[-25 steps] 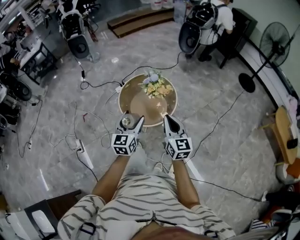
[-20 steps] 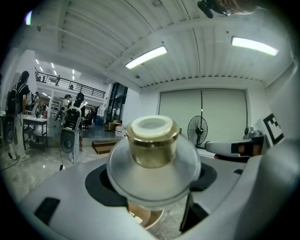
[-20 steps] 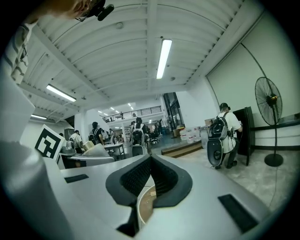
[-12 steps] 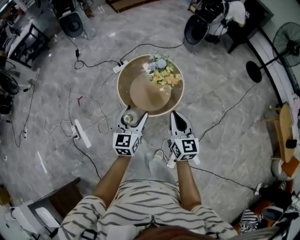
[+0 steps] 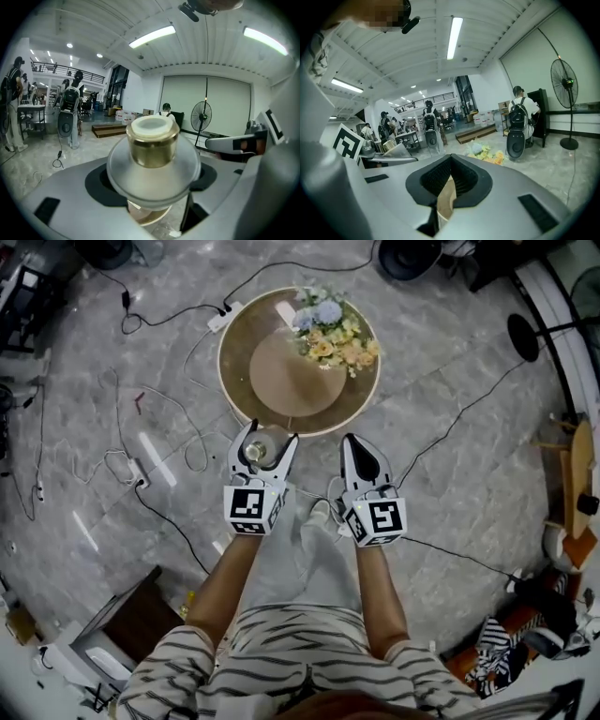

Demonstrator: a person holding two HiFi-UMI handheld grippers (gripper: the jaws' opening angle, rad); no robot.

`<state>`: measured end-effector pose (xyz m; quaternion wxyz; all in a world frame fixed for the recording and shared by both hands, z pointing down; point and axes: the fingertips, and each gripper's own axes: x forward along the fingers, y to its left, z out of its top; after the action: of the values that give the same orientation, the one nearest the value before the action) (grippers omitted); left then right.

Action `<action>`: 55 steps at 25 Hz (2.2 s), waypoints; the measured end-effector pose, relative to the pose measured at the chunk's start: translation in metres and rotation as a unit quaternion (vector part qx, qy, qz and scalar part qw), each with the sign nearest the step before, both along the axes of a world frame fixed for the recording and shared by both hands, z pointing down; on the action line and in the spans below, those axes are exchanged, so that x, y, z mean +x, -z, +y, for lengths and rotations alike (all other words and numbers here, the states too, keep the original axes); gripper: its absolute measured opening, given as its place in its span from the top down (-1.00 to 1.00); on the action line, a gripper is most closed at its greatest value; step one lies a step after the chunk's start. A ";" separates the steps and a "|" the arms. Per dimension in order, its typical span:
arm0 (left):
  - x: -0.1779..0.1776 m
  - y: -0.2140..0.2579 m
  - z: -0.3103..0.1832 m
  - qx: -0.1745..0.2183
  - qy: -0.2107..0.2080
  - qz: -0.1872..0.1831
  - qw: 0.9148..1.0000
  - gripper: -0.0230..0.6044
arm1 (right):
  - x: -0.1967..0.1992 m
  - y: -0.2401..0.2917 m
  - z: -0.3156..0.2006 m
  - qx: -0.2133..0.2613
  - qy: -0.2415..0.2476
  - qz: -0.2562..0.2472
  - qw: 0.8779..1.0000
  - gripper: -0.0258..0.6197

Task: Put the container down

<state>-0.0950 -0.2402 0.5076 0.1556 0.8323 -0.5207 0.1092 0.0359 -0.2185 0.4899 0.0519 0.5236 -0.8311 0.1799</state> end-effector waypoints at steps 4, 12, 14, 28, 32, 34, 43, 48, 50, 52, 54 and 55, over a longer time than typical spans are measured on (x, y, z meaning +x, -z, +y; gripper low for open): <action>0.003 -0.035 -0.013 -0.010 -0.008 -0.011 1.000 -0.12 | -0.008 -0.030 -0.008 -0.017 0.001 0.003 1.000 0.90; 0.011 -0.112 -0.033 -0.033 -0.025 -0.033 0.999 -0.12 | -0.007 -0.094 -0.021 -0.042 -0.005 0.016 0.999 0.90; 0.015 -0.130 -0.037 -0.039 -0.027 -0.038 0.998 -0.12 | -0.005 -0.108 -0.020 -0.050 -0.006 0.015 0.999 0.90; 0.040 -0.236 -0.066 -0.052 -0.059 -0.077 0.994 -0.12 | 0.002 -0.172 -0.016 -0.076 -0.026 0.012 0.997 0.90; 0.047 -0.264 -0.069 -0.062 -0.059 -0.080 0.993 -0.12 | 0.007 -0.184 -0.013 -0.084 -0.033 0.010 0.996 0.90; 0.050 -0.278 -0.072 -0.064 -0.060 -0.089 0.992 -0.13 | 0.008 -0.189 -0.011 -0.089 -0.036 0.008 0.995 0.90; 0.070 -0.335 -0.080 -0.073 -0.083 -0.114 0.987 -0.13 | 0.014 -0.213 -0.006 -0.105 -0.040 0.012 0.994 0.90; 0.076 -0.361 -0.079 -0.083 -0.097 -0.127 0.984 -0.13 | 0.018 -0.226 -0.007 -0.113 -0.046 0.009 0.992 0.90; 0.078 -0.368 -0.078 -0.084 -0.101 -0.131 0.983 -0.12 | 0.018 -0.231 -0.007 -0.117 -0.046 0.010 0.992 0.90; 0.080 -0.376 -0.079 -0.086 -0.103 -0.133 0.982 -0.12 | 0.019 -0.236 -0.009 -0.119 -0.047 0.011 0.992 0.90; 0.082 -0.383 -0.080 -0.087 -0.108 -0.140 0.980 -0.12 | 0.021 -0.241 -0.010 -0.121 -0.049 0.011 0.991 0.90; 0.084 -0.387 -0.080 -0.087 -0.112 -0.145 0.979 -0.12 | 0.022 -0.244 -0.010 -0.123 -0.051 0.011 0.991 0.90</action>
<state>-0.0112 -0.3202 0.8945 0.1376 0.8439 -0.4297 0.2903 0.0581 -0.2287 0.7335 0.1155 0.5568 -0.7744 0.2773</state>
